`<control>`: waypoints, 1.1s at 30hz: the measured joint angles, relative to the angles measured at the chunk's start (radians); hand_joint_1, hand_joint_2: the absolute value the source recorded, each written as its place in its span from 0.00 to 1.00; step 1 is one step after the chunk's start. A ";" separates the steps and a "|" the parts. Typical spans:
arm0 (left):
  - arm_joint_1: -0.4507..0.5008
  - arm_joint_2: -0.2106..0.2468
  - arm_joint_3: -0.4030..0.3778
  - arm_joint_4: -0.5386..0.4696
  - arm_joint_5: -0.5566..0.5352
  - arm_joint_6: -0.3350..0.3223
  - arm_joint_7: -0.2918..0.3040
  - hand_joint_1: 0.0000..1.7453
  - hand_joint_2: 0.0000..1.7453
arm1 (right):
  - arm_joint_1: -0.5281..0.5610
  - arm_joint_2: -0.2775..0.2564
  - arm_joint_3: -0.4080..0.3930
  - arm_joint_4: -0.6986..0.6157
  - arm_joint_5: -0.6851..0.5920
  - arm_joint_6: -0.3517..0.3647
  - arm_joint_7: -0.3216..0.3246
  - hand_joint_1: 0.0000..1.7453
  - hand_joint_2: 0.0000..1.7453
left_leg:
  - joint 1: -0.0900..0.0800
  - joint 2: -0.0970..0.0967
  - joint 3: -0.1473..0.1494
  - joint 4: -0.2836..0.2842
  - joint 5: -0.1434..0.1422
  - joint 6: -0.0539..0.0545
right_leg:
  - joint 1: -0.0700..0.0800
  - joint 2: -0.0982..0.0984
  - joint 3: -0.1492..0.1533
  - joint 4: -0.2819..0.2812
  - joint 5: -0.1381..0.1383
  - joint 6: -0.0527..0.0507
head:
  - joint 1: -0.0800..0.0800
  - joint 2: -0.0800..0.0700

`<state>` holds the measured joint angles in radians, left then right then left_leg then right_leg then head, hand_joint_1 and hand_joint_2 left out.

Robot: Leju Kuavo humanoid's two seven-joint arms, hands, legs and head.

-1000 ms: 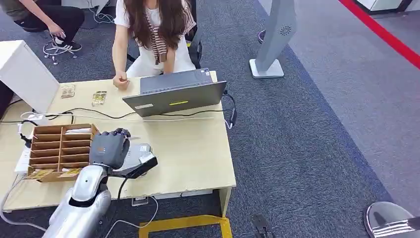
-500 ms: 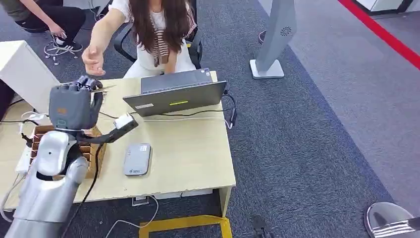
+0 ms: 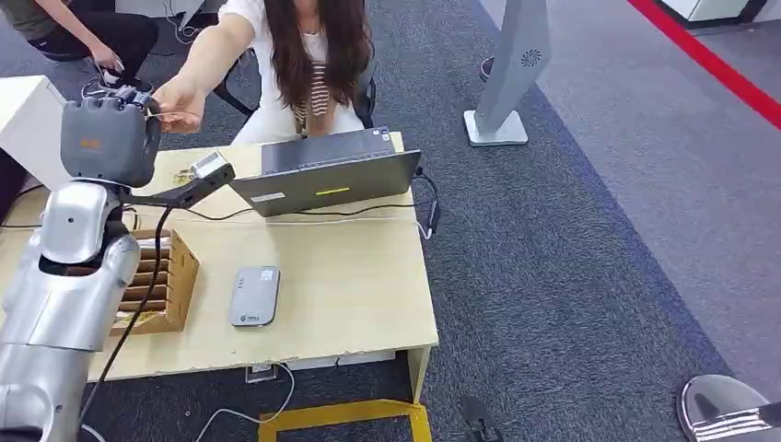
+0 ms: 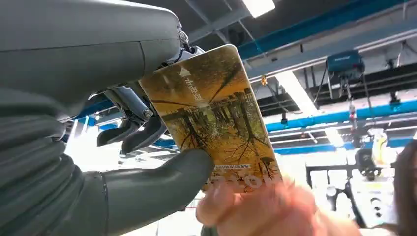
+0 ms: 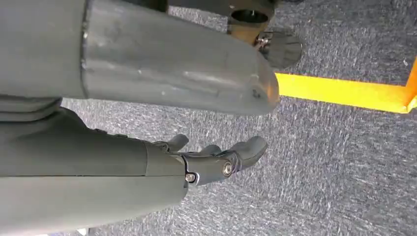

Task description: Pass the card to the sensor for recognition and then transmit it.

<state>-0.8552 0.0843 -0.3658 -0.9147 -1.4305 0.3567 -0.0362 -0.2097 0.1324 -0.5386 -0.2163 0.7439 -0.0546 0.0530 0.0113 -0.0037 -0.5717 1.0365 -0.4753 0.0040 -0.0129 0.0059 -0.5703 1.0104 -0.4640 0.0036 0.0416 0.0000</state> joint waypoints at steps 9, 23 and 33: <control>-0.026 0.000 0.000 0.096 -0.011 0.002 0.008 0.68 1.00 | -0.001 0.007 -0.013 0.000 -0.010 -0.002 0.006 0.00 0.00 | 0.000 0.000 0.000 0.000 0.000 0.000 | 0.000 0.000 0.000 0.000 0.000 0.000 | 0.000 0.000; 0.114 -0.005 0.010 -0.038 0.074 0.114 -0.027 0.00 1.00 | 0.005 0.008 -0.042 0.000 -0.037 -0.018 -0.007 0.00 0.00 | 0.000 0.000 -0.001 0.000 0.000 0.000 | 0.000 0.000 -0.001 0.000 0.000 0.000 | 0.000 0.000; 0.542 0.053 0.016 -0.389 0.130 0.195 -0.106 0.00 1.00 | 0.044 0.002 -0.098 -0.001 -0.089 -0.020 -0.046 0.00 0.00 | 0.000 0.002 -0.002 -0.001 -0.002 -0.001 | 0.000 0.002 -0.003 0.000 -0.002 0.000 | 0.000 0.000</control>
<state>-0.3134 0.1370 -0.3494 -1.3040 -1.3008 0.5513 -0.1423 -0.1658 0.1343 -0.6363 -0.2171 0.6550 -0.0748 0.0072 0.0112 -0.0015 -0.5739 1.0351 -0.4770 0.0035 -0.0131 0.0075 -0.5731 1.0101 -0.4656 0.0040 0.0412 0.0000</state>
